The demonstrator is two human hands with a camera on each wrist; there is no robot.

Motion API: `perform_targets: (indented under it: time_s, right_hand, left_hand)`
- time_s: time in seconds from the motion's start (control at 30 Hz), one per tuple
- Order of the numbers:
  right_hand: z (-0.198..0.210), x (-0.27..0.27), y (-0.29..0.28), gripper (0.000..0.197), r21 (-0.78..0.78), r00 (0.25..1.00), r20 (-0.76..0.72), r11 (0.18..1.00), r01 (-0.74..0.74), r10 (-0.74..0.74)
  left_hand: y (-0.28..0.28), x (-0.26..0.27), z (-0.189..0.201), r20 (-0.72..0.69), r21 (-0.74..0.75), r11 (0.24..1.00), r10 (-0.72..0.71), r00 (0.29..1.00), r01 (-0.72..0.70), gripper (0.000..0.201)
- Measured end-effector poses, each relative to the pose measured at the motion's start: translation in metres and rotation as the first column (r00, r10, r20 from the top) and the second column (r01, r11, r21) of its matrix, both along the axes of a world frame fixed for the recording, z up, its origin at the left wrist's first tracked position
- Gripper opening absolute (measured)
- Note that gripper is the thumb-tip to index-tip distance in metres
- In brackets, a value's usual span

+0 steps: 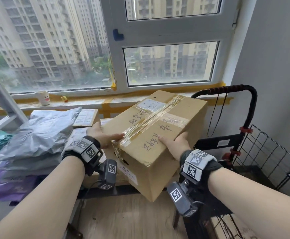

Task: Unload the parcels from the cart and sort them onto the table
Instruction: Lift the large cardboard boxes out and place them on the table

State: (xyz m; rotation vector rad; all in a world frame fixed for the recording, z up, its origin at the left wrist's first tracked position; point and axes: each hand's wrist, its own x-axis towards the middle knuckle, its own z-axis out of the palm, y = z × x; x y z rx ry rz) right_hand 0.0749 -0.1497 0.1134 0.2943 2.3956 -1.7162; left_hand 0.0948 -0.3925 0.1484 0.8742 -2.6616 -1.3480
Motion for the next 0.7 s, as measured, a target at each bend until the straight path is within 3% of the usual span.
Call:
perform_targets:
  time_s: [0.13, 0.27, 0.4, 0.47, 0.57, 0.7]
  right_hand:
    - [0.011, -0.017, 0.003, 0.077, 0.003, 0.996, -0.071, 0.999, -0.047, 0.047]
    - [0.017, -0.034, 0.004, 0.055, 0.096, 0.986, -0.137, 0.992, -0.085, 0.098]
    - [0.024, -0.054, -0.004, 0.045, 0.116, 0.965, -0.158, 0.974, -0.194, 0.211]
    - [0.021, -0.066, -0.009, 0.051, 0.116, 0.948, -0.107, 0.951, -0.288, 0.3]
    - [-0.002, -0.089, -0.011, 0.082, 0.09, 0.908, -0.004, 0.904, -0.417, 0.419]
    - [0.004, -0.063, -0.011, 0.073, 0.019, 0.92, 0.089, 0.923, -0.385, 0.382]
  left_hand:
    - [0.004, 0.012, 0.007, -0.051, -0.091, 0.994, 0.051, 0.997, -0.055, 0.089]
    - [0.008, 0.019, 0.004, -0.088, -0.16, 0.98, 0.109, 0.99, -0.122, 0.086]
    - [0.006, 0.028, -0.006, -0.096, -0.073, 0.98, 0.18, 0.979, -0.187, 0.074]
    - [0.003, 0.034, -0.013, -0.088, -0.004, 0.972, 0.233, 0.968, -0.234, 0.079]
    - [-0.002, 0.042, -0.024, -0.116, 0.025, 0.949, 0.314, 0.942, -0.313, 0.086]
    - [0.005, 0.045, -0.028, -0.118, 0.094, 0.931, 0.361, 0.925, -0.351, 0.079]
